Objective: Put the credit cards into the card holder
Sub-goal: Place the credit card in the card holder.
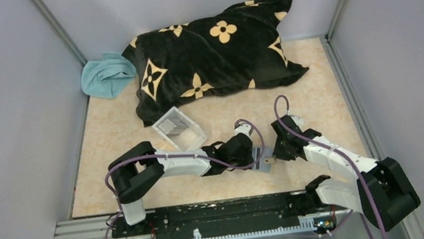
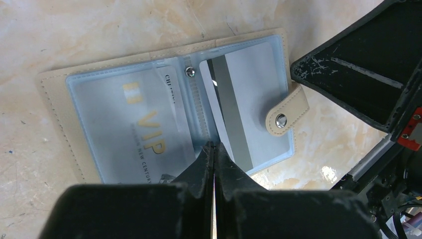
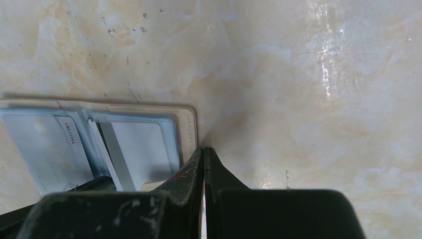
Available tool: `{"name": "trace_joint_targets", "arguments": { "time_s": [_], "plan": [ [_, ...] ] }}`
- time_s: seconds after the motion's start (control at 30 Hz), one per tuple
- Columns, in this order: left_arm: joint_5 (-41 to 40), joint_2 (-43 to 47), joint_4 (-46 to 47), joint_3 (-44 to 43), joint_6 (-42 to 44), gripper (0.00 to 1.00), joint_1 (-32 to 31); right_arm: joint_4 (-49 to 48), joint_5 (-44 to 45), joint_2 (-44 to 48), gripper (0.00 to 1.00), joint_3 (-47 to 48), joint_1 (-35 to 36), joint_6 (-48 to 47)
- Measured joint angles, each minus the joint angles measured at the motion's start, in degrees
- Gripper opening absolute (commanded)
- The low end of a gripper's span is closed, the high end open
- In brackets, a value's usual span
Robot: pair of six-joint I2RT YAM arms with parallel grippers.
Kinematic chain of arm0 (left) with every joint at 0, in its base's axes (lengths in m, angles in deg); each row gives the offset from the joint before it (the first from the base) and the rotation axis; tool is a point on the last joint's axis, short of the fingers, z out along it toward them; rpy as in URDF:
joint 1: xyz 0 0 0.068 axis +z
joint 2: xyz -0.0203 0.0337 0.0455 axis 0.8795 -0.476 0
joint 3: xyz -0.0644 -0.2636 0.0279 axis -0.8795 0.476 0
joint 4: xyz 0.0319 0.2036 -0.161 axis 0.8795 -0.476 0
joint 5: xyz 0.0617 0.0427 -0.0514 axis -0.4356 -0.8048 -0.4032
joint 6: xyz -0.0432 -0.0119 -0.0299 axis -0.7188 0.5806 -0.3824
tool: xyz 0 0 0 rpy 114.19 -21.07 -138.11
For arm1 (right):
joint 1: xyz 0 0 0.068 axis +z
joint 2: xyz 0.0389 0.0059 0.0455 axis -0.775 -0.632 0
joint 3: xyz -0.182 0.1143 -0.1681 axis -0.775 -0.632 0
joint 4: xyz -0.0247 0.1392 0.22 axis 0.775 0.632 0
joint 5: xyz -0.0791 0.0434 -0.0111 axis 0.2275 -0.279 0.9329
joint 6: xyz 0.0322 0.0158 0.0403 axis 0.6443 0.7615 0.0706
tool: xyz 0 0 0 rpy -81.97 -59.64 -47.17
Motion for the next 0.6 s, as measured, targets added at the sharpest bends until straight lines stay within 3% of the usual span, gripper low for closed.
{"name": "trace_joint_targets", "arguments": {
  "time_s": [0.3, 0.43, 0.6],
  "plan": [
    [0.5, -0.3, 0.4, -0.2, -0.6, 0.00, 0.0, -1.5, 0.3, -1.7, 0.00, 0.7, 0.0, 0.0],
    [0.1, -0.3, -1.2, -1.0, -1.0, 0.10, 0.0, -1.7, 0.6, -2.2, 0.02, 1.1, 0.0, 0.0],
    [-3.6, 0.2, -4.5, -1.8, -3.0, 0.27, 0.1, -0.5, 1.5, -2.8, 0.16, 2.0, 0.5, -0.5]
  ]
}}
